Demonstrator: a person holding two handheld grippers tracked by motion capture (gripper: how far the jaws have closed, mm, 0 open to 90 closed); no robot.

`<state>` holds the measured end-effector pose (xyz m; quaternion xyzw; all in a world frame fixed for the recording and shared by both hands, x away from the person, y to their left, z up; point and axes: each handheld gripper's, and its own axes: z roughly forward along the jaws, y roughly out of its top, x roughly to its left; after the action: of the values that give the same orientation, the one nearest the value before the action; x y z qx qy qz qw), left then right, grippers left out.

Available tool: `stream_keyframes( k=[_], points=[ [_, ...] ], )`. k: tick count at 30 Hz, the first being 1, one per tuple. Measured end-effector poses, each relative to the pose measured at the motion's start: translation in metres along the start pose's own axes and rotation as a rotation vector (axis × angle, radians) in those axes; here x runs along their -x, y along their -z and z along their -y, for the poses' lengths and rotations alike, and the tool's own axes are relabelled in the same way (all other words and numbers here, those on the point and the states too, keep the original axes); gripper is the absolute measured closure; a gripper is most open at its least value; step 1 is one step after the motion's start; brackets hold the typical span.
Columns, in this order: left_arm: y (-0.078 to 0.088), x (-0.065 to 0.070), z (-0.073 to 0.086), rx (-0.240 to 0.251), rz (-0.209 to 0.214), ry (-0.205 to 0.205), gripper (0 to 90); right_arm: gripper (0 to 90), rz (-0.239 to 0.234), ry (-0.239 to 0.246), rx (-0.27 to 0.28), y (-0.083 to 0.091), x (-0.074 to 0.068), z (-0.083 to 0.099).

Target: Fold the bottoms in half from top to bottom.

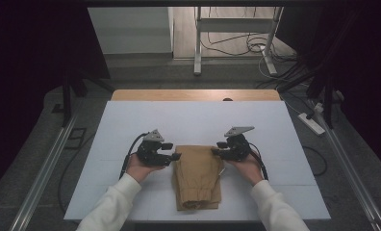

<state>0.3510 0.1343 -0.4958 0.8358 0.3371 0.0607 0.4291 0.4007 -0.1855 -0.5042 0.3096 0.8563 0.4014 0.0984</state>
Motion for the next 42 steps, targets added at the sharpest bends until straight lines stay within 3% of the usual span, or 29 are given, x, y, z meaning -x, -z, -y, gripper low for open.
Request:
stream_keyframes(
  k=[3, 16, 22, 30, 33, 37, 42],
  points=[
    [0.0, -0.001, -0.001, 0.008, -0.013, 0.021, 34.7, 44.2, -0.009, -0.015, 0.03, 0.007, 0.003, -0.001],
    [-0.013, -0.019, -0.005, -0.02, -0.061, 0.106, 27.3, 35.7, -0.061, -0.041, -0.003, 0.003, 0.008, 0.001],
    [-0.027, -0.026, -0.01, -0.037, -0.034, 0.149, 22.8, 31.8, -0.071, -0.046, -0.035, -0.005, 0.007, 0.003],
    [-0.052, -0.029, -0.006, -0.155, -0.014, 0.145, 18.0, 31.5, -0.109, -0.058, -0.085, -0.013, 0.005, 0.006],
    [-0.053, -0.03, -0.003, -0.164, 0.013, 0.155, 21.0, 31.4, -0.117, -0.068, -0.1, -0.015, 0.005, 0.007],
    [-0.054, -0.029, -0.001, -0.161, 0.013, 0.151, 25.5, 32.8, -0.121, -0.062, -0.108, -0.016, 0.003, 0.007],
    [-0.053, -0.024, 0.002, -0.152, 0.028, 0.146, 39.6, 49.1, -0.154, -0.054, -0.127, -0.017, 0.001, 0.007]
  ],
)
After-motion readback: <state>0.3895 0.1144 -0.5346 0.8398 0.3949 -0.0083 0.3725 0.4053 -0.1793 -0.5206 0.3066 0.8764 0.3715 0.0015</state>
